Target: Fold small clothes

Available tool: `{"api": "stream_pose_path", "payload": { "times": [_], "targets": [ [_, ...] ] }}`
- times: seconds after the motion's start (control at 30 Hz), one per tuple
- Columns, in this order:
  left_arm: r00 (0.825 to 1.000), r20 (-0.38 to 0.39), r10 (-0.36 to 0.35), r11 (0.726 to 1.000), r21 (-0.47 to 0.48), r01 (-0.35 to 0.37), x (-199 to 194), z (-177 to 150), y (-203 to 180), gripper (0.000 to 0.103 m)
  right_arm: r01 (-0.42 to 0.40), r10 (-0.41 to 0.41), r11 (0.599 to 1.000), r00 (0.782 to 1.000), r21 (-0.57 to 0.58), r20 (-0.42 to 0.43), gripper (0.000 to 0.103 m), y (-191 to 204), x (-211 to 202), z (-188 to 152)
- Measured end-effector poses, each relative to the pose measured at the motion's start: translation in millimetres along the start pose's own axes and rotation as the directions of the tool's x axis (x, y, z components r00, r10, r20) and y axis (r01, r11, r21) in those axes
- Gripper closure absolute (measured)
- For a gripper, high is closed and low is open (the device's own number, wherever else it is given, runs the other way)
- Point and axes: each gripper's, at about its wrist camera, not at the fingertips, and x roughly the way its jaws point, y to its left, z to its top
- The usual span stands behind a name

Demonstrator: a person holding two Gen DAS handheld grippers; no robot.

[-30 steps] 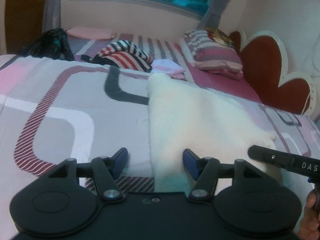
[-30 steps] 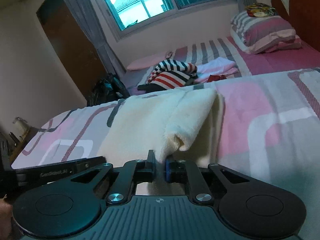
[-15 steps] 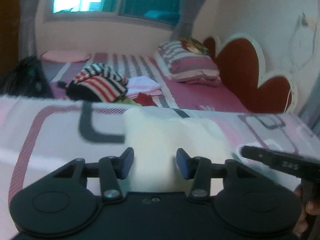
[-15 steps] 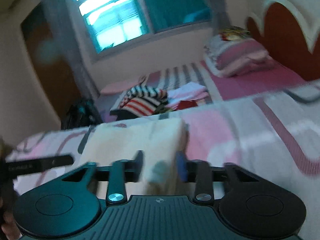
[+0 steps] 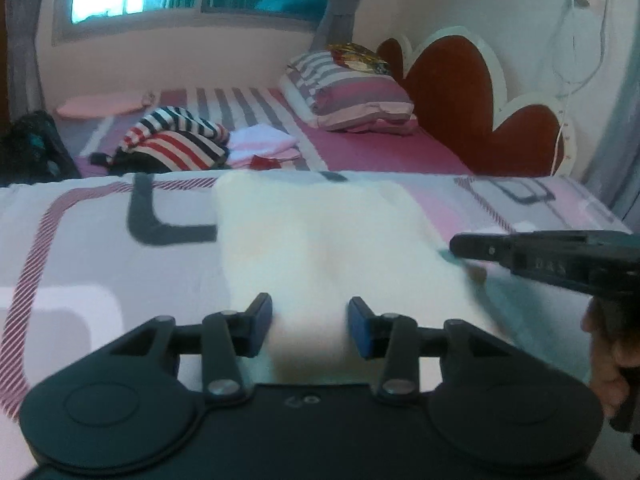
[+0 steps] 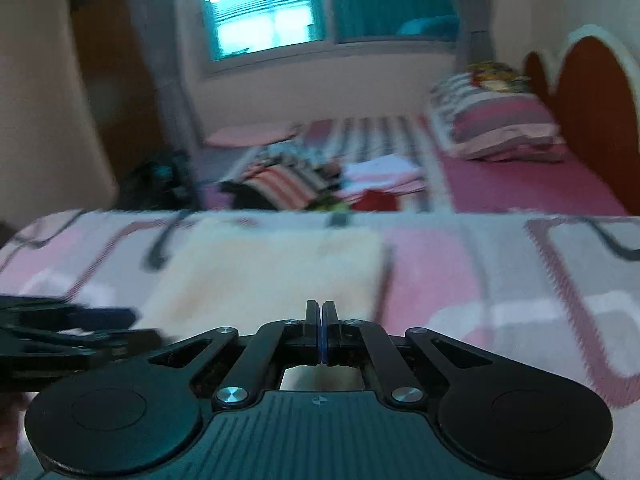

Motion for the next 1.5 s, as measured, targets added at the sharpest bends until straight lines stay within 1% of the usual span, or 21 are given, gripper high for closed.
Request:
{"api": "stream_pose_path", "payload": {
  "times": [0.07,0.17,0.23,0.37,0.6,0.73,0.87,0.9,0.93,0.97,1.0,1.03,1.07,1.13,1.17,1.23,1.33,1.4,1.47,1.5],
  "targets": [
    [1.0,0.003,0.015,1.0,0.002,-0.015,-6,-9,-8,0.063,-0.026,0.025,0.999,0.999,-0.026,-0.046,0.103,13,1,-12],
    [0.999,-0.016,0.051,0.999,0.018,-0.05,-8,-21,-16,0.063,-0.005,-0.001,0.999,0.993,-0.048,-0.117,0.103,24,8,-31],
    [0.997,-0.028,0.078,0.996,0.037,-0.077,-11,-28,-21,0.063,-0.007,0.004,1.0,0.993,-0.018,-0.122,0.103,23,4,-41],
    [0.994,-0.041,0.096,0.994,0.052,-0.094,-22,-38,-25,0.062,-0.023,0.027,0.999,0.992,0.038,-0.124,0.103,20,-18,-52],
    [0.99,-0.056,0.133,0.989,0.079,-0.129,-39,-60,-34,0.061,-0.029,0.032,0.999,0.989,0.018,-0.143,0.103,26,-50,-76],
    [0.988,-0.064,0.14,0.989,0.059,-0.137,-48,-68,-37,0.061,-0.03,0.025,0.999,0.989,-0.029,-0.145,0.103,30,-64,-89],
    [0.988,-0.065,0.14,0.99,0.032,-0.138,-59,-73,-39,0.06,-0.028,0.02,0.997,0.992,-0.067,-0.125,0.103,34,-72,-92],
    [0.988,-0.07,0.14,0.99,0.016,-0.139,-58,-78,-39,0.059,-0.033,0.023,0.996,0.992,-0.081,-0.122,0.103,36,-74,-96],
    [0.989,-0.071,0.13,0.991,-0.009,-0.131,-56,-83,-37,0.058,-0.032,0.019,0.995,0.99,-0.095,-0.138,0.103,36,-71,-99],
    [0.99,-0.06,0.127,0.991,-0.028,-0.128,-57,-85,-37,0.057,-0.04,0.025,0.994,0.989,-0.102,-0.146,0.103,36,-67,-104],
    [0.99,-0.062,0.125,0.991,-0.037,-0.128,-59,-84,-35,0.056,-0.045,0.031,0.994,0.99,-0.102,-0.134,0.103,35,-66,-106],
    [0.99,-0.064,0.125,0.991,-0.045,-0.128,-61,-82,-33,0.056,-0.048,0.034,0.994,0.989,-0.101,-0.141,0.103,35,-65,-104],
    [0.991,-0.049,0.125,0.99,-0.064,-0.128,-65,-79,-31,0.055,-0.052,0.039,0.995,0.989,-0.088,-0.143,0.103,34,-67,-100],
    [0.993,-0.01,0.122,0.988,-0.092,-0.122,-72,-72,-25,0.047,-0.075,0.071,0.996,0.993,-0.04,-0.093,0.103,27,-75,-93],
    [0.992,0.009,0.128,0.988,-0.094,-0.127,-73,-67,-22,0.04,-0.08,0.078,0.996,0.994,-0.035,-0.073,0.103,25,-77,-90],
    [0.988,0.04,0.149,0.986,-0.087,-0.145,-70,-53,-15,0.042,-0.058,0.056,0.997,0.998,-0.044,-0.04,0.103,22,-77,-81],
    [0.985,0.059,0.165,0.984,-0.076,-0.16,-55,-29,-4,0.043,-0.034,0.034,0.999,0.999,-0.03,0.0,0.103,15,-67,-64],
    [0.983,0.043,0.176,0.981,-0.094,-0.172,-38,-14,5,0.044,-0.018,0.018,1.0,0.999,-0.014,0.043,0.103,9,-58,-50],
    [0.989,0.031,0.148,0.981,-0.135,-0.143,-25,-6,14,0.044,-0.013,0.012,1.0,0.998,0.011,0.063,0.103,0,-45,-34],
    [0.992,0.027,0.122,0.98,-0.161,-0.116,-19,-4,17,0.043,-0.013,0.013,1.0,0.998,0.009,0.067,0.103,-3,-36,-26]
  ]
}}
